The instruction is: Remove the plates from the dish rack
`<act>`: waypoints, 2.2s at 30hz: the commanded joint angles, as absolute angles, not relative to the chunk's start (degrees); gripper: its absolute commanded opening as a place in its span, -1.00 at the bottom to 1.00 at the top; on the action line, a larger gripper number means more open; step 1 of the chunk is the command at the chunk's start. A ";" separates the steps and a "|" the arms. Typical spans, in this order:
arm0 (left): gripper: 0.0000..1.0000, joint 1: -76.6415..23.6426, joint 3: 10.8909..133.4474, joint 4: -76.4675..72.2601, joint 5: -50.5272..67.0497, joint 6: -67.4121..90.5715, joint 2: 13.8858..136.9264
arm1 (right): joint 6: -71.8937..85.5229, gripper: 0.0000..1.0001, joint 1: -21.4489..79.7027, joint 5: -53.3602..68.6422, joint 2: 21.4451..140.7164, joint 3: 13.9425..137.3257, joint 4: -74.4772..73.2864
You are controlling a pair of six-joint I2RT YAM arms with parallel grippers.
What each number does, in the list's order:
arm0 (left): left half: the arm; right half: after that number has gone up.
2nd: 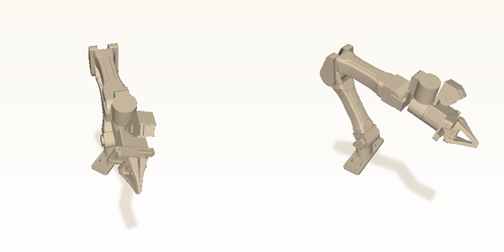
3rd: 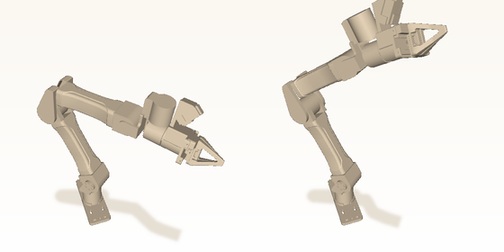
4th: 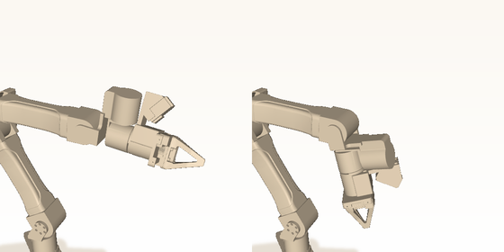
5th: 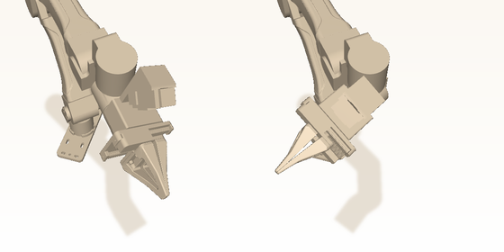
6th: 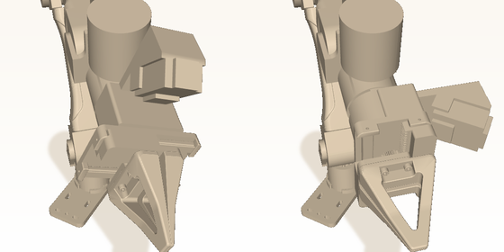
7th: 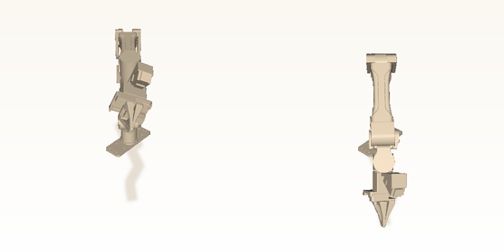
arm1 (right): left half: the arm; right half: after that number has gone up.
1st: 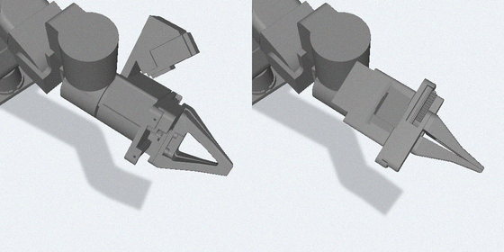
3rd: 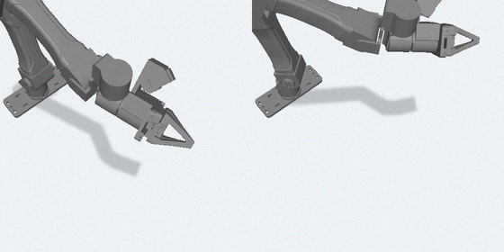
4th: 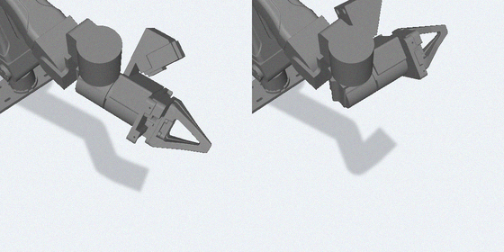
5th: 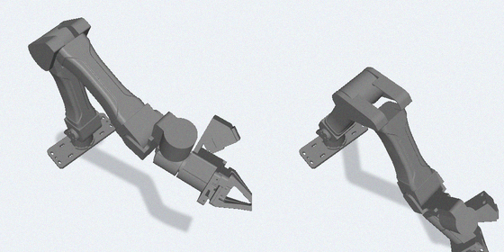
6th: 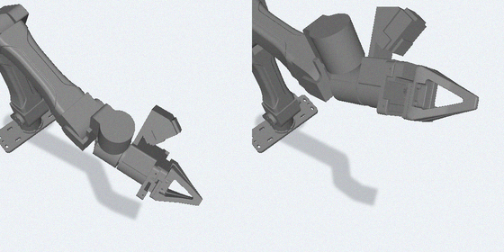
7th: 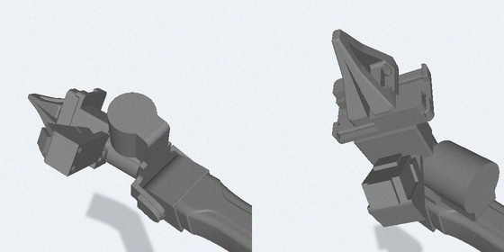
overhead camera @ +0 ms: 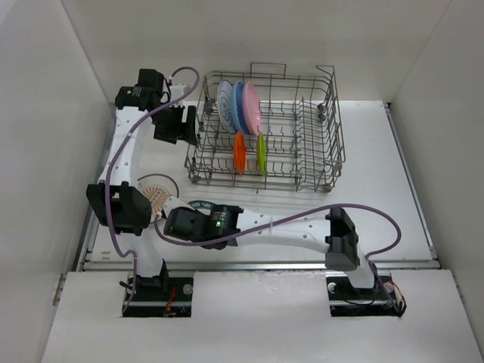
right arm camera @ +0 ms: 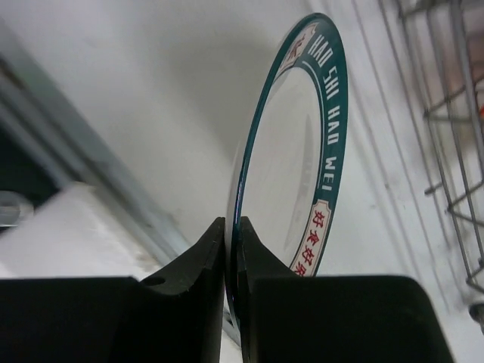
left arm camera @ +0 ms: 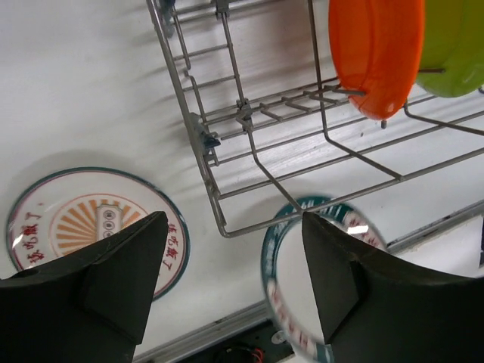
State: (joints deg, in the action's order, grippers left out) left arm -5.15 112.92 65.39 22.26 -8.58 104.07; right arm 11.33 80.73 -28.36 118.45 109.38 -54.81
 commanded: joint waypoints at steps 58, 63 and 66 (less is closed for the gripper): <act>0.96 18.81 100.11 61.87 9.14 -2.81 69.34 | -38.50 -0.74 79.28 -24.79 137.29 105.38 21.26; 0.96 18.81 99.49 61.87 9.67 -2.81 69.35 | -38.50 0.53 79.28 -22.77 137.81 105.91 20.05; 0.96 18.81 98.96 61.87 9.67 -3.34 69.35 | -38.50 1.00 79.28 -22.24 137.29 106.96 18.20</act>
State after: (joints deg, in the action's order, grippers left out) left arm 18.85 99.63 62.81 8.82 -3.53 69.36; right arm -38.11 78.76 -23.66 138.17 104.92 16.38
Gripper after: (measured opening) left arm 0.978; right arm 0.969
